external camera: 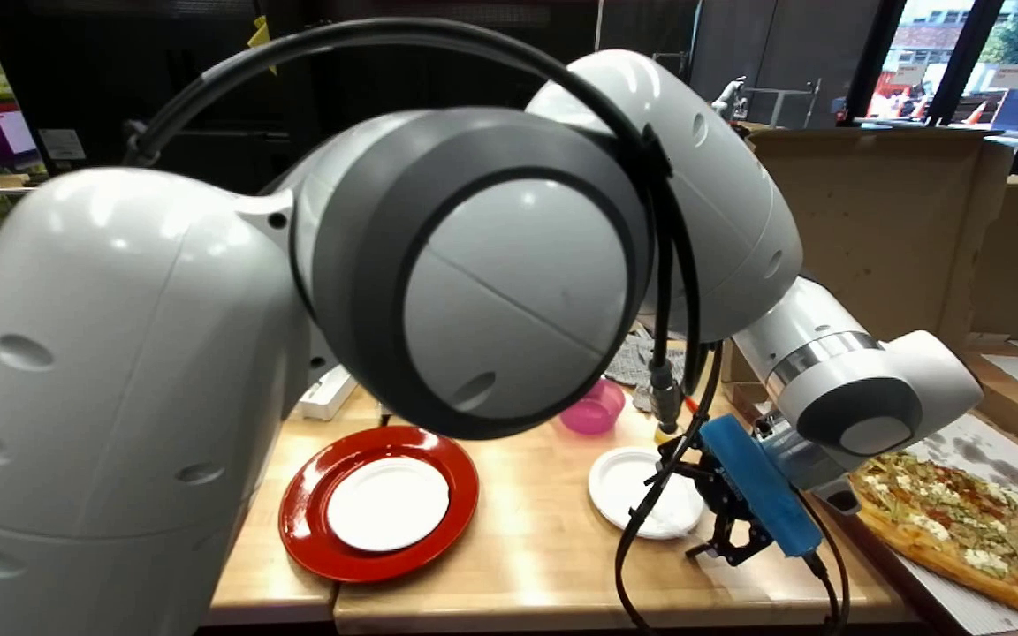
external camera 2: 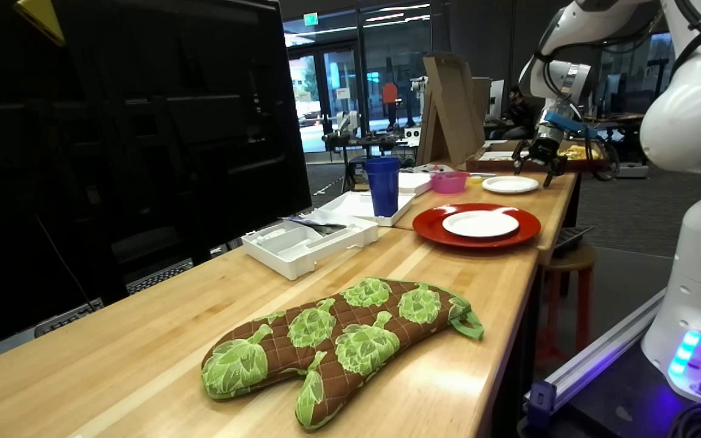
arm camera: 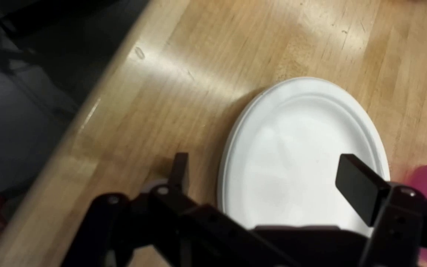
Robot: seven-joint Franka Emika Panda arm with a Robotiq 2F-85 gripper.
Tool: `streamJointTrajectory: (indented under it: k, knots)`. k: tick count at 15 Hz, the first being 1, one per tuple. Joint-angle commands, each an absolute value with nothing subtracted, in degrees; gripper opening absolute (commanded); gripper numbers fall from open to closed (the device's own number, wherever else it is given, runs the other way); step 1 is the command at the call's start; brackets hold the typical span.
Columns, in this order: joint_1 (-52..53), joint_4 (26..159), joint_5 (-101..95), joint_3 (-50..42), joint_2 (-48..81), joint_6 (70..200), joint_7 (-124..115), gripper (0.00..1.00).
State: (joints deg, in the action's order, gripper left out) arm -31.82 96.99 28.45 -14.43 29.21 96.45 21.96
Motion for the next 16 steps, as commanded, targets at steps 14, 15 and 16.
streamJointTrajectory:
  k: [14, 15, 16]
  knots:
    - [-37.63, 90.42, 36.51, -11.77, 33.87, 86.82, 22.87, 1.00]
    - [-37.83, 90.03, 36.70, -11.71, 34.20, 86.50, 22.91, 1.00]
    - [-37.97, 89.80, 36.80, -11.67, 34.41, 86.27, 22.93, 0.99]
